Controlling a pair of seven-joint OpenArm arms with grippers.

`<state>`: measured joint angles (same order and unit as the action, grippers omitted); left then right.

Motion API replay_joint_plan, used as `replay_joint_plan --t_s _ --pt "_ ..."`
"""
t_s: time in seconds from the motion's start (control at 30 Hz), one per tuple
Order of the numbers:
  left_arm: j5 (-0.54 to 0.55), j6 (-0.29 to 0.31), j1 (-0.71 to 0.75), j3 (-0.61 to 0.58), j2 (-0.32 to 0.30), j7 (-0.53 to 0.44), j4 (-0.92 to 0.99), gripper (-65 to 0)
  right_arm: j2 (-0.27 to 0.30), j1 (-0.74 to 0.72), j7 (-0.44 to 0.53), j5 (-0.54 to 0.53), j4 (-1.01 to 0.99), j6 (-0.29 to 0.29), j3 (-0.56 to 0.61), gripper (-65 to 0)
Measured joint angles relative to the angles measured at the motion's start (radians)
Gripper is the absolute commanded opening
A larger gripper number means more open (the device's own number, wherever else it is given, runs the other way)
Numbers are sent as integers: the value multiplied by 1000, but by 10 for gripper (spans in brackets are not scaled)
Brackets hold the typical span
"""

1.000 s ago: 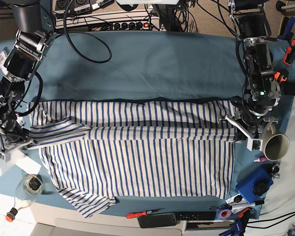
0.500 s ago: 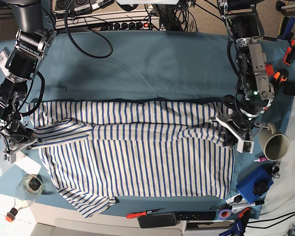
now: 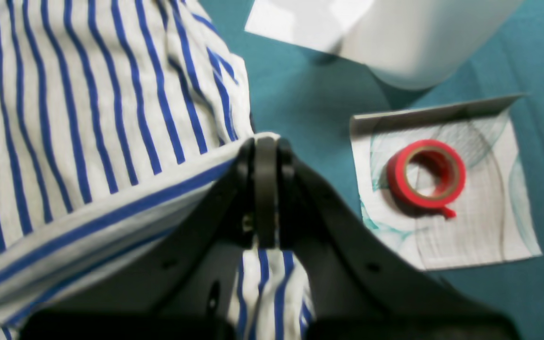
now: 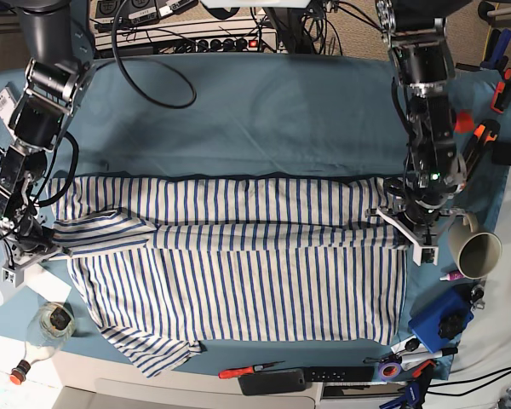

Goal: Fold the T-shirt properly
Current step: 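Lower the folded edge onto the shirt and open both grippers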

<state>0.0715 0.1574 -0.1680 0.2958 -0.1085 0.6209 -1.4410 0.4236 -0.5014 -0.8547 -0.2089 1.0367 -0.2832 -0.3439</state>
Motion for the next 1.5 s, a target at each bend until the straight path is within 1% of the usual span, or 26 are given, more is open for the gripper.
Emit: replay_joint_plan --t_s 0.13,0.23,0.3,0.37,0.5,0.67,0.7,0.77,0.8,0.83,0.87,0.9,0.93,1.0,1.17,1.23,1.37,1.43,1.5 --pt "0 0 -23 0 0 -3 19 -650 0 -17 26 27 -38 -1 0 -650" --pt "-15 5 -29 0 0 -24 19 -650 0 -16 55 27 -63 -1 0 -650" --pt "-19 4 -29 0 0 -24 19 -650 0 -17 63 27 -76 -2 0 -650" --pt "-20 29 -29 0 0 -23 19 -650 0 -21 64 28 -89 -1 0 -650" --pt "-21 30 -29 0 -3 -23 19 -650 0 -36 70 28 -101 -2 0 -650" --pt "-56 31 -29 0 -3 -24 19 -650 0 -63 90 26 -101 -4 0 -650" --pt "-57 31 -29 0 -3 -24 19 -650 1 -65 90 29 -101 -8 0 -650" --pt "-58 31 -29 0 -3 -24 19 -650 1 -64 92 42 -101 -67 0 -650" --pt "-61 31 -29 0 -3 -24 19 -618 0 -64 87 55 -101 -95 0 -650" --pt "-61 31 -29 0 -3 -24 19 -569 0 -64 81 52 -101 -103 0 -650" --pt "-60 31 -29 0 -3 -24 19 -529 0 -64 76 52 -101 -110 0 -614" --pt "-61 30 -29 0 -3 -24 19 -505 1 -64 74 53 -101 -111 0 -577" --pt "-61 30 -29 0 -3 -24 19 -494 1 -64 74 53 -101 -123 0 -542" --pt "-62 30 -29 0 -3 -24 19 -494 3 -64 74 53 -101 -123 0 -492" --pt "-61 30 -29 0 -3 -24 19 -494 14 -64 105 53 -101 -127 0 -490" --pt "-61 30 -29 0 -3 -24 19 -494 32 -65 127 51 -101 -128 0 -490" --pt "-61 30 -29 0 -3 -24 19 -493 79 -64 124 56 -56 -114 -1 -490" --pt "-61 30 -29 0 -3 -24 19 -455 92 -66 121 53 -18 -114 -1 -490" --pt "-64 30 -29 0 -3 -21 12 -386 97 -67 119 47 19 -118 -1 -490"
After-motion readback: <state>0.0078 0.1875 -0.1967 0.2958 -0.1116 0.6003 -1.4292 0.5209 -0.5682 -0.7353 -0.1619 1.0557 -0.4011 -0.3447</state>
